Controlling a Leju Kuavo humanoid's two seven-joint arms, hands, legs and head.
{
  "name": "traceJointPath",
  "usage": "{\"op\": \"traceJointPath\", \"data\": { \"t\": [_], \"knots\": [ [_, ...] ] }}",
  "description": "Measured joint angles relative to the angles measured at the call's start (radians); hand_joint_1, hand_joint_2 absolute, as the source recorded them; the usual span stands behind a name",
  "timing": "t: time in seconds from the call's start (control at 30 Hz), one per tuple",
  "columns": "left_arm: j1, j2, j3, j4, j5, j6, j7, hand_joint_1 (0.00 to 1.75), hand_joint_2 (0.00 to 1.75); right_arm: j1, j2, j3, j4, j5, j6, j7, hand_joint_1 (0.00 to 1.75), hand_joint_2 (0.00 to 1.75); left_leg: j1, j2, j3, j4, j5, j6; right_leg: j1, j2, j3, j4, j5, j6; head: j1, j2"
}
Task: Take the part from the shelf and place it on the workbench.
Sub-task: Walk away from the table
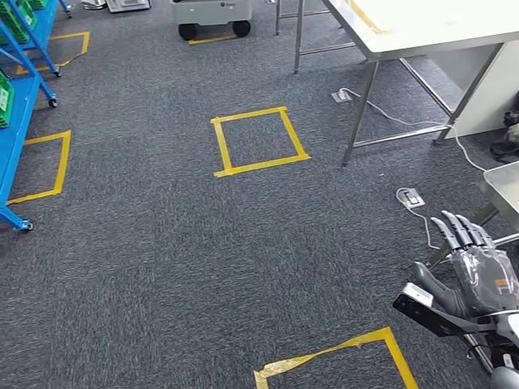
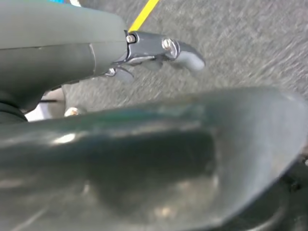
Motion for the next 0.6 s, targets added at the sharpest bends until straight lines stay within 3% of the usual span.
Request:
{"op": "traceJointPath", "data": {
  "t": [0.07,0.13,0.2,0.23,0.3,0.33,0.4,0.43,0.5,0.53,0.6],
  "knots": [
    [0.001,-0.002,-0.006,0.001,0.006,0.0,0.0,0.0,0.0,-0.007,-0.001,0.001,0.0,0.0,-0.001,0.0,0.0,0.0,-0.003,0.052,-0.028,0.052,-0.033,-0.007,0.002,-0.029,0.002,-0.006,0.005,-0.013,-0.005,0.0],
    [-0.004,-0.002,-0.009,0.001,0.01,0.0,-0.001,0.0,0.0,-0.008,-0.003,0.002,0.002,0.0,-0.002,0.0,0.0,0.0,-0.007,0.117,-0.091,0.181,-0.1,-0.011,0.007,-0.06,0.003,-0.008,0.005,-0.02,-0.01,0.0],
    [-0.008,-0.004,-0.012,0.002,0.011,0.0,-0.002,0.0,0.0,-0.008,-0.004,0.006,0.003,0.0,-0.002,0.0,0.0,0.0,-0.007,0.135,-0.142,0.285,-0.133,-0.011,0.012,-0.093,0.003,-0.007,0.003,-0.024,-0.01,0.0],
    [-0.008,-0.004,-0.013,0.002,0.012,0.0,-0.003,0.0,0.0,-0.009,-0.004,0.008,0.003,0.0,-0.002,0.0,0.0,0.0,-0.006,0.138,-0.141,0.287,-0.124,-0.01,0.014,-0.109,0.004,-0.007,0.002,-0.025,-0.01,0.0],
    [-0.007,-0.003,-0.015,0.002,0.013,0.001,-0.003,0.0,0.0,-0.01,-0.004,0.009,0.003,0.0,-0.002,0.0,0.0,0.0,-0.008,0.157,-0.083,0.184,-0.066,-0.005,0.015,-0.136,0.007,-0.007,-0.001,-0.025,-0.01,0.0],
    [-0.007,-0.003,-0.016,0.003,0.014,0.001,-0.004,0.0,0.0,-0.011,-0.005,0.009,0.003,0.0,-0.002,0.0,0.0,0.0,-0.012,0.184,-0.041,0.111,-0.041,-0.002,0.018,-0.148,0.01,-0.006,-0.004,-0.022,-0.01,0.0],
    [-0.01,-0.002,-0.017,0.003,0.015,0.001,-0.005,0.0,0.0,-0.013,-0.005,0.009,0.003,0.0,-0.002,0.0,0.0,0.0,-0.018,0.218,0.011,0.017,-0.019,0.006,0.023,-0.171,0.012,-0.005,-0.011,-0.014,-0.009,0.0],
    [-0.011,-0.002,-0.017,0.003,0.017,0.002,-0.005,0.0,0.0,-0.015,-0.006,0.01,0.004,0.0,-0.002,0.0,0.0,0.0,-0.021,0.219,0.016,0.003,-0.019,0.009,0.026,-0.182,0.015,-0.006,-0.014,-0.01,-0.009,0.0],
    [-0.009,-0.002,-0.019,0.003,0.019,0.002,-0.006,0.0,0.0,-0.02,-0.007,0.012,0.004,0.0,-0.002,0.0,0.0,0.0,-0.019,0.192,0.015,-0.001,-0.017,0.018,0.025,-0.198,0.021,-0.008,-0.02,-0.002,-0.008,0.0],
    [-0.008,-0.002,-0.02,0.004,0.02,0.002,-0.007,0.0,0.0,-0.023,-0.007,0.014,0.004,0.0,-0.003,0.0,0.0,0.0,-0.017,0.18,0.016,-0.004,-0.015,0.023,0.023,-0.184,0.018,0.004,-0.03,0.002,-0.006,0.0],
    [-0.008,-0.002,-0.02,0.004,0.02,0.002,-0.007,0.0,0.0,-0.024,-0.009,0.016,0.005,0.0,-0.003,0.0,0.0,0.0,-0.011,0.158,0.018,-0.007,-0.013,0.032,0.018,-0.122,-0.021,0.089,-0.078,0.011,-0.001,0.0]
  ]
}}
